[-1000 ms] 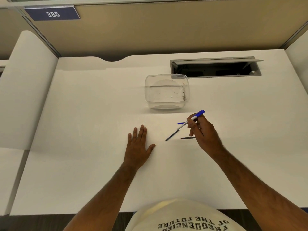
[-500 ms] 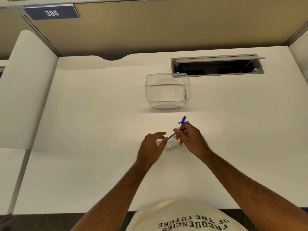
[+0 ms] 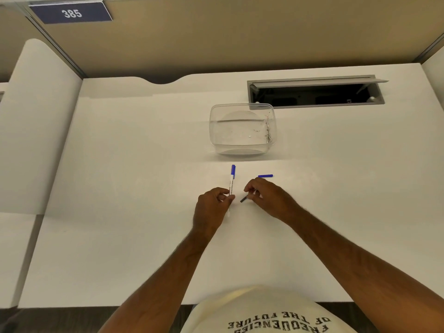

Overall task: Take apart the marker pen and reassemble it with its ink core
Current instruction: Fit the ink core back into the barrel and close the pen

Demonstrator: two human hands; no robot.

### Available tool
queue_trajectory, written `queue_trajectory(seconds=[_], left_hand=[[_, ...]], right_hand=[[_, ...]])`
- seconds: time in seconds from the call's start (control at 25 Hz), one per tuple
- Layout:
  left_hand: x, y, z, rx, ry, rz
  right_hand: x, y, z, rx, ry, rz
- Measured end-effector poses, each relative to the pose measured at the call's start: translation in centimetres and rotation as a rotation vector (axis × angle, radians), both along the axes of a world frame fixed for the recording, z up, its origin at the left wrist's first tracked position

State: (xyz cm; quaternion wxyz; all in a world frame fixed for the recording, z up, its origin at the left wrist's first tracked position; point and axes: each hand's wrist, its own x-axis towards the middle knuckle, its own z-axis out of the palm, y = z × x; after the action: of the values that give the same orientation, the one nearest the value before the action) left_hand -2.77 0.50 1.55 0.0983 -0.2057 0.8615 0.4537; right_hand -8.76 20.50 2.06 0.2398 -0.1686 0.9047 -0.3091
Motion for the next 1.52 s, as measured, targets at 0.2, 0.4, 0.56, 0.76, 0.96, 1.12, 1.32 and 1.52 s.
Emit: queue_trajectory(seconds=[0.2, 0.4, 0.56, 0.76, 0.96, 1.12, 1.32, 1.52], left_hand=[[-0.3, -0.8, -0.9, -0.188, -0.014, -0.080], [-0.4, -1.1, -1.8, -0.216, -0.004, -0.127], [-0.4, -1.1, -2.2, -0.246, -0.005, -0.128], [-0.6, -0.9, -2.5, -0.219, 0.012, -0.090], [-0.6, -1.7, -2.7, -0.249, 0.060, -0.047], [-0.7, -3.4, -2.9, -0.319, 0.150, -0.031], [-0.8, -4.6, -3.5, -0.471, 0.268, -0.046], [-1.0, -5.0, -4.7, -0.501, 0.254, -0.102]], right_hand=[[-1.7, 1.5, -2.2, 0.100, 0.396, 0.388], [-2.9, 0.4, -2.4, 0.172, 0.452, 0.521], [-3.4, 0.0, -2.5, 0.189, 0.430, 0.537], [-3.8, -0.1, -2.3, 0.209, 0.489, 0.607], [-3.5, -0.7, -2.1, 0.223, 0.529, 0.613], [-3.2, -1.0, -2.2, 0.260, 0.557, 0.612], [-3.0, -0.7, -2.0, 0.217, 0.606, 0.500], [-3.6, -0.4, -0.2, 0.086, 0.559, 0.298]])
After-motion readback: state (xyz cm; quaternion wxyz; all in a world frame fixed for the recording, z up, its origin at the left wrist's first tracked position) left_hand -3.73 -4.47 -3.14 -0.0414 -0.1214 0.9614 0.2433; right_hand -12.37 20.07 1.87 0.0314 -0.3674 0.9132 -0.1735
